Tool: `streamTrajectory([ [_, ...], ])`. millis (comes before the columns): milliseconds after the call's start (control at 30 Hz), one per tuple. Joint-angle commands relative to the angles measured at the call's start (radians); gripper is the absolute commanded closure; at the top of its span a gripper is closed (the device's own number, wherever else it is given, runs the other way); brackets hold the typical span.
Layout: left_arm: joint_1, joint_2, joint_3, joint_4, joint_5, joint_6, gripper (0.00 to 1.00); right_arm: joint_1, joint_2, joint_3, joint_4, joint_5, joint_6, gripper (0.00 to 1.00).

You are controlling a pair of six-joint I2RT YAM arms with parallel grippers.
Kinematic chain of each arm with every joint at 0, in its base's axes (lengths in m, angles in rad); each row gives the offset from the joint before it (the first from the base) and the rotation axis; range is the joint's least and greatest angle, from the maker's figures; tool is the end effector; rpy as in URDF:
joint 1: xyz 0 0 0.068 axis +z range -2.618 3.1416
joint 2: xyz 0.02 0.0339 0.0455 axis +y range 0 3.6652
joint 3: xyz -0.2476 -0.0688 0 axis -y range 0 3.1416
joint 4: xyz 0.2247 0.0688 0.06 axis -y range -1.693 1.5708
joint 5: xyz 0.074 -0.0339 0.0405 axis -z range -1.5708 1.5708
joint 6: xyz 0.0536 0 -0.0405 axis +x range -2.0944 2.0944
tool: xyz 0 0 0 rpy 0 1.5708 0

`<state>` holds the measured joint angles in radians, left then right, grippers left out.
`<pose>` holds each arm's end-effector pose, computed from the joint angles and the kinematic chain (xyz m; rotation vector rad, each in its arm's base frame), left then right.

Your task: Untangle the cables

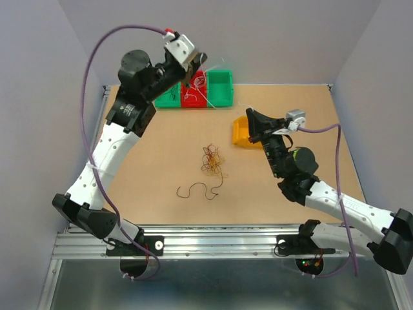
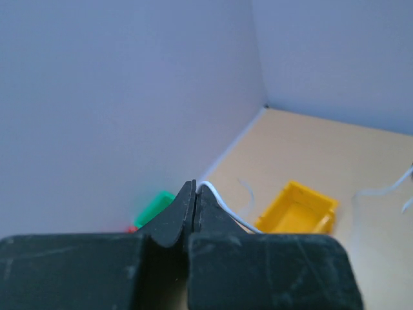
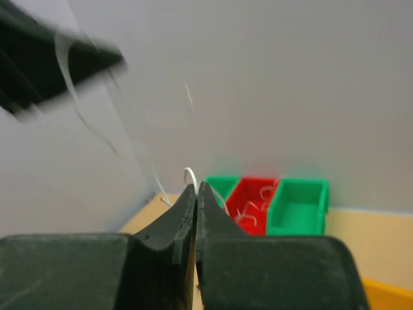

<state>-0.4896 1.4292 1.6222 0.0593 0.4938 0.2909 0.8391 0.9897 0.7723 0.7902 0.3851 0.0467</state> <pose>0.2629 -0.1689 0.4909 0.8849 1.0406 -0.4921 0.1622 0.1505 0.3976 -0.0559 1.0616 0.6108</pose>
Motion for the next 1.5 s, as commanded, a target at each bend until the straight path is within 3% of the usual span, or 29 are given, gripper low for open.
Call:
streamTrajectory([
  [0,0.000,0.087,0.276,-0.225,-0.173,0.114,1.00,0.003,0.093,-0.051,0.102,0.093,-0.027,0.99],
  [300,0.016,0.434,0.557,-0.297,-0.337,0.191,1.00,-0.023,0.522,0.240,0.112,0.121,-0.140,1.00],
  [500,0.052,0.638,0.686,-0.283,-0.400,0.221,1.00,-0.115,0.725,0.393,0.121,0.040,-0.064,0.99],
  [867,0.200,0.842,0.702,-0.092,-0.258,0.142,1.00,-0.242,1.036,0.675,0.109,-0.143,0.103,1.00],
  [1233,0.223,0.994,0.689,0.083,-0.201,0.105,1.00,-0.284,1.302,0.964,0.109,-0.238,0.165,0.99],
  [1467,0.223,1.066,0.696,0.151,-0.195,0.096,1.00,-0.291,1.388,1.073,0.110,-0.207,0.173,0.99],
])
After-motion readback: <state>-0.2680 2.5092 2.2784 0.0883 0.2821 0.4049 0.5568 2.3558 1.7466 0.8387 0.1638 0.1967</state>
